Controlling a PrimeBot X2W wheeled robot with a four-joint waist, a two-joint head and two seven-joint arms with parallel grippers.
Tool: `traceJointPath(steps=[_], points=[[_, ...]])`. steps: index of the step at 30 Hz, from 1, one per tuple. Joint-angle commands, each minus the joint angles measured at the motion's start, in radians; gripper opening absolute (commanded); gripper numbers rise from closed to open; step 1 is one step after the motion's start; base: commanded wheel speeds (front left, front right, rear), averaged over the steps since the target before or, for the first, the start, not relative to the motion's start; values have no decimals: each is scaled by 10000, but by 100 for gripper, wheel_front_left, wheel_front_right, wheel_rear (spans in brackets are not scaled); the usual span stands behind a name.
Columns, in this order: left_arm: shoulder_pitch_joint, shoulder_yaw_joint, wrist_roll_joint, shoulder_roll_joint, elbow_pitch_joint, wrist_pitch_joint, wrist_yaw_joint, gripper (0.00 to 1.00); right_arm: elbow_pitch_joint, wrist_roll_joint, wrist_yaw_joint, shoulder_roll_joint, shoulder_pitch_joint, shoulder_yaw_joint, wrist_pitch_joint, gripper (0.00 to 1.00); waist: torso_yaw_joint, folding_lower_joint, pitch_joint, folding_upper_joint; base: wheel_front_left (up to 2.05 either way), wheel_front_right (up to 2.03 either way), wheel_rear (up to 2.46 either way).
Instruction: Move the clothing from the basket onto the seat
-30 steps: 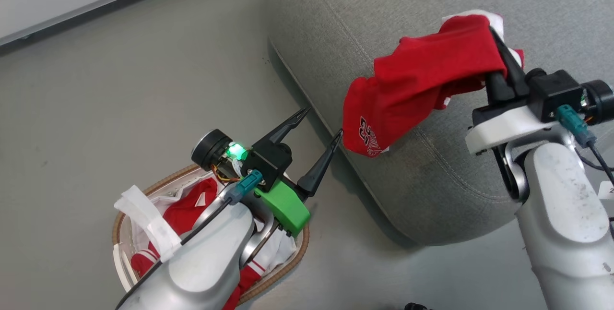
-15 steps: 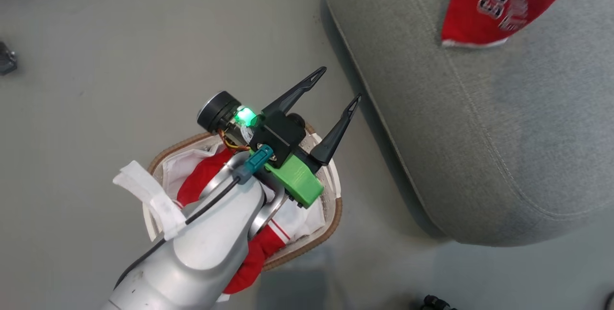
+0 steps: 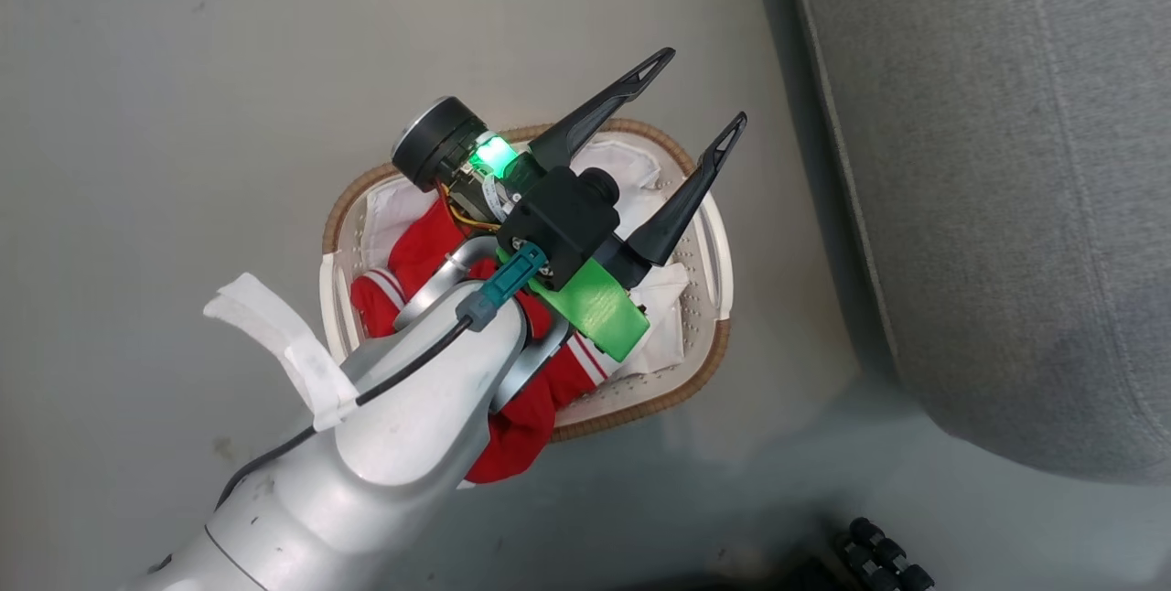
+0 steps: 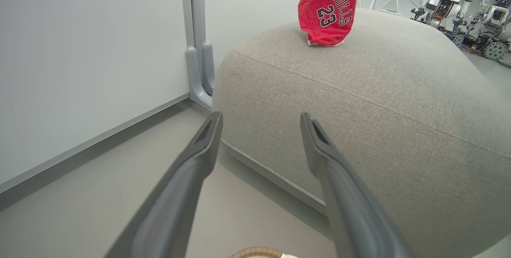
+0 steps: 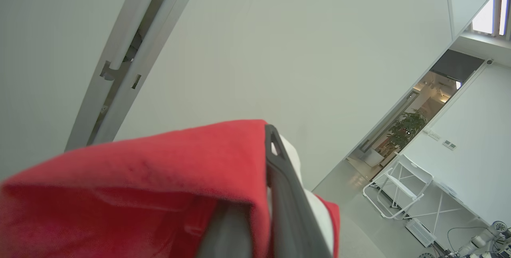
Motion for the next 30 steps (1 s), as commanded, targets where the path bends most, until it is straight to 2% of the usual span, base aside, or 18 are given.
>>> traceJointPath(steps=[1, 9, 16, 17, 18, 19, 20, 21, 30], points=[[-182, 35, 135, 92, -62, 6, 51, 100, 330, -8, -14, 73, 41, -81, -64, 0, 650, -1, 890, 0, 0, 0, 0], [-250, 53, 5, 307, -14, 10, 41, 100, 2024, -310, -14, 967, 1063, -565, -260, 0, 651, -1, 1228, 0, 0, 0, 0], [-219, 102, -14, 428, 85, 9, 87, 100, 1502, -76, -14, 1570, 2297, -1487, -271, 0, 518, -1, 1111, 0, 0, 0, 0], [-216, 116, -32, 436, 102, 9, 89, 100, 1449, -108, -14, 1647, 2444, -1568, -270, 10, 500, -1, 1091, 0, 0, 0, 0], [-198, 128, -52, 455, 132, 8, 91, 100, 1483, -93, -14, 1793, 2641, -1572, -271, 38, 467, -1, 1047, 0, 0, 0, 0], [-172, 138, -60, 470, 158, 8, 94, 100, 1490, -83, -14, 1896, 2788, -1475, -271, 47, 435, -1, 1006, 0, 0, 0, 0], [-134, 144, -77, 476, 176, 8, 95, 100, 1427, -26, -14, 1936, 2877, -1433, -271, 91, 400, -1, 963, 0, 0, 0, 0], [-101, 153, -90, 489, 194, 8, 96, 100, 1352, 14, -14, 1938, 2947, -1439, -272, 100, 369, -1, 927, 0, 0, 0, 0], [241, 436, -256, 555, 286, 8, 102, 100, 253, -30, -14, 2655, 4345, -772, -273, 100, 29, -1, 267, 0, 0, 0, 0]])
